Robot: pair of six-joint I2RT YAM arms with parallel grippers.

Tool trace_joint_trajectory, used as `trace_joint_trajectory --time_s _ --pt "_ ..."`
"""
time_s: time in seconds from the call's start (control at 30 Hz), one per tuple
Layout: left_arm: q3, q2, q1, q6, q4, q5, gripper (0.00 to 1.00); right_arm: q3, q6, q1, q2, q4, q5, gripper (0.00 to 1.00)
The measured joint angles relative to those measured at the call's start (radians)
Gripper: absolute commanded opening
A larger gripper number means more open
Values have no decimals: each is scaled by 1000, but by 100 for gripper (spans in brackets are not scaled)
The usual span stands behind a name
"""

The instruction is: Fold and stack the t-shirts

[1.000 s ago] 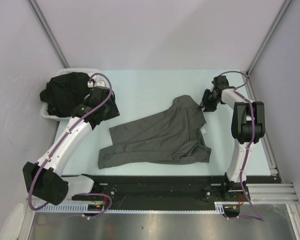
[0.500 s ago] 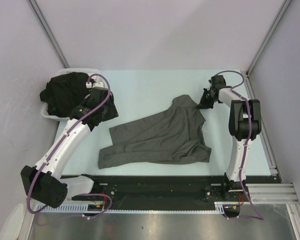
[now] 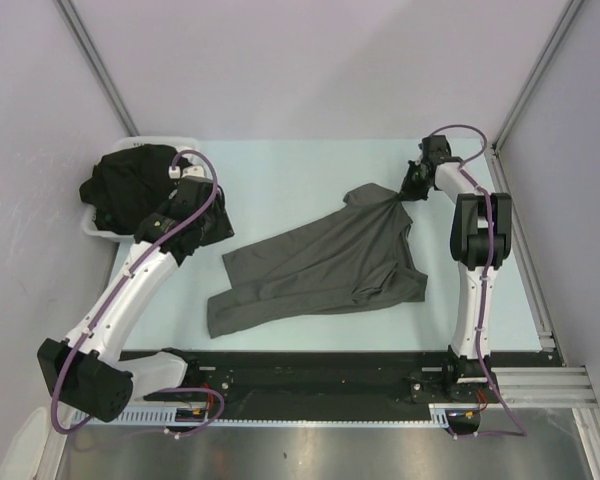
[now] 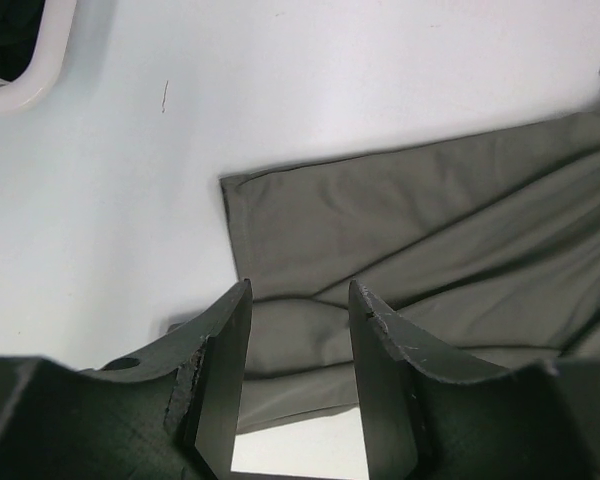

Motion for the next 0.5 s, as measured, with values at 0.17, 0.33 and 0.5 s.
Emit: trace_joint_trajectory --time_s 0.17,0.33,0.5 --pt "-1 -2 0 0 -7 -5 49 93 -9 -66 50 -26 27 0" --pt "-17 0 0 0 4 -9 49 122 -18 -139 55 -45 47 0" --pt "-42 52 0 0 63 3 49 119 -24 -179 55 -49 62 0"
